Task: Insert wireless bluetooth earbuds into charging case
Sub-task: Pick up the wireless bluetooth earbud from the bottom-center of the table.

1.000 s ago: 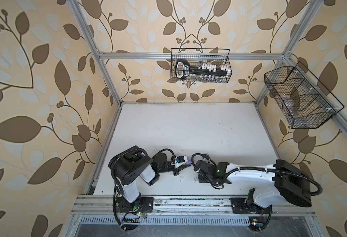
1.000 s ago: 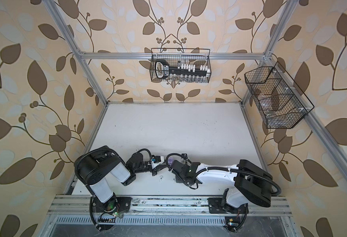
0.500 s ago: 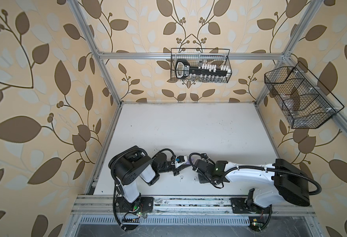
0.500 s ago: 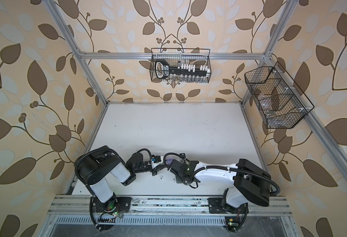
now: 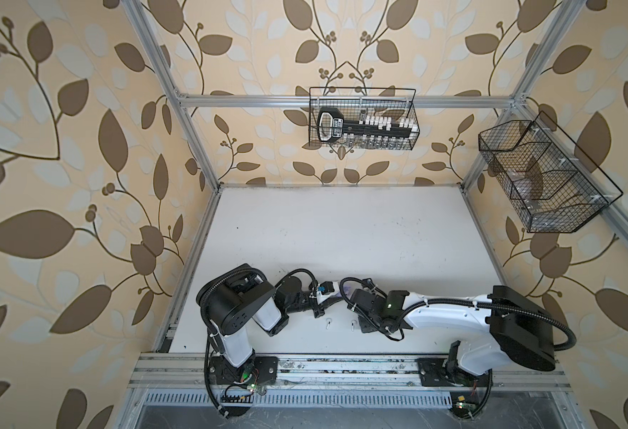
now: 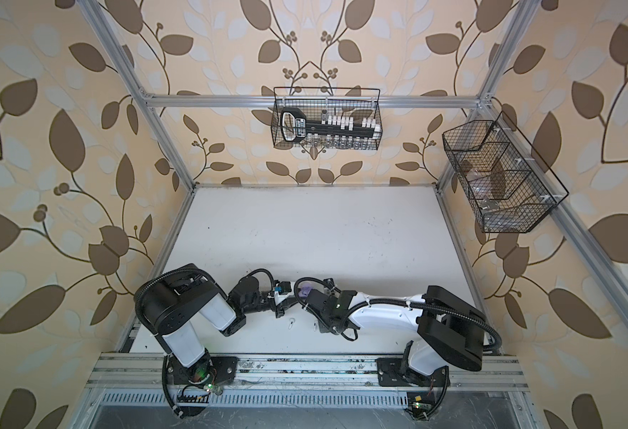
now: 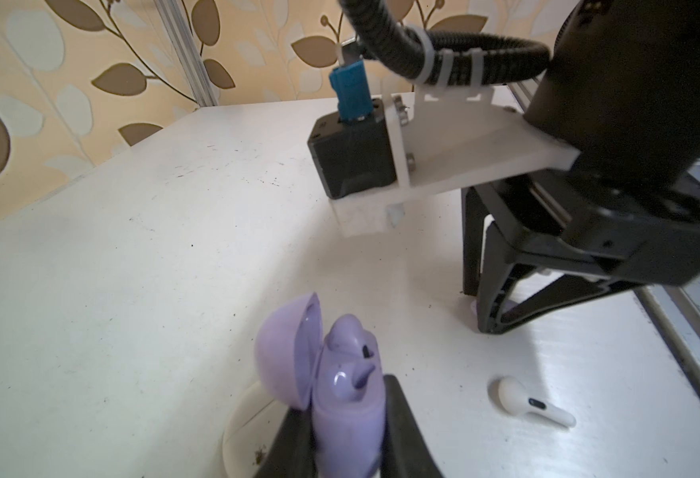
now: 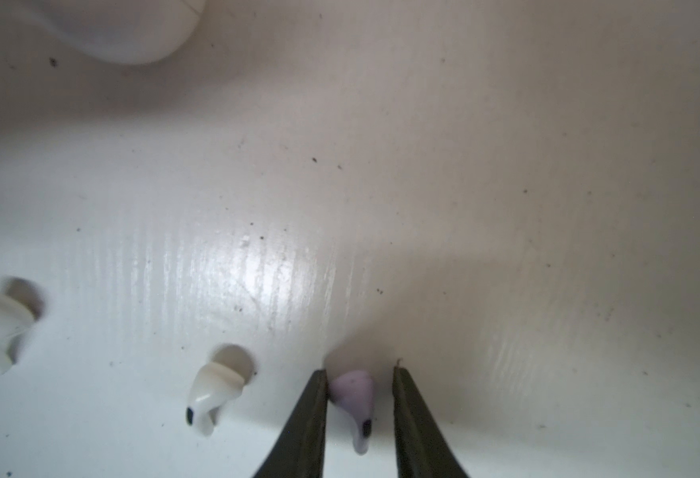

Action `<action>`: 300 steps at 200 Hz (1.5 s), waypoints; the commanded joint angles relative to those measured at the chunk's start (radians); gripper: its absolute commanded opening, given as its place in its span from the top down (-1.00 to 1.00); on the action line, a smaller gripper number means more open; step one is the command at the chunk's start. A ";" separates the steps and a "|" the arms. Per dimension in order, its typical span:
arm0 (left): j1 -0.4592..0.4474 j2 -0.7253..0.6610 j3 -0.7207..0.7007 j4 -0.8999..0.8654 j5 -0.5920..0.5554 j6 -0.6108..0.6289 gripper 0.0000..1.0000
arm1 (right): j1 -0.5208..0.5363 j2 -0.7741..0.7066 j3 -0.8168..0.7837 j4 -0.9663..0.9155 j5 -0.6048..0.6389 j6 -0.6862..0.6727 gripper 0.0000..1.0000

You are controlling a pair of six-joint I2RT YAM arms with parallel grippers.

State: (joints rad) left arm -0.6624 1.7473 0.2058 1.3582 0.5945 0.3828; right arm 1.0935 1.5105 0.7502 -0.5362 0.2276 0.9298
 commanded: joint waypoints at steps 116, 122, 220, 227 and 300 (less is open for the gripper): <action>-0.009 -0.018 0.006 0.065 0.001 0.002 0.74 | 0.006 0.032 0.049 -0.063 0.026 -0.025 0.46; -0.008 -0.018 0.006 0.064 0.001 0.002 0.74 | 0.008 0.033 0.049 -0.062 0.025 -0.026 0.46; -0.008 -0.017 0.006 0.064 -0.001 0.000 0.74 | 0.009 0.045 0.054 -0.060 0.015 -0.040 0.48; -0.010 -0.017 0.006 0.064 -0.001 0.001 0.74 | 0.011 0.044 0.054 -0.059 0.015 -0.039 0.47; -0.008 -0.017 0.006 0.064 -0.001 0.001 0.74 | 0.017 0.052 0.054 -0.057 0.007 -0.045 0.48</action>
State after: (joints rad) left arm -0.6624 1.7473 0.2058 1.3582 0.5938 0.3828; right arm 1.1042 1.5436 0.7853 -0.5739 0.2283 0.8883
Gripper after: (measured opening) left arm 0.224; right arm 0.264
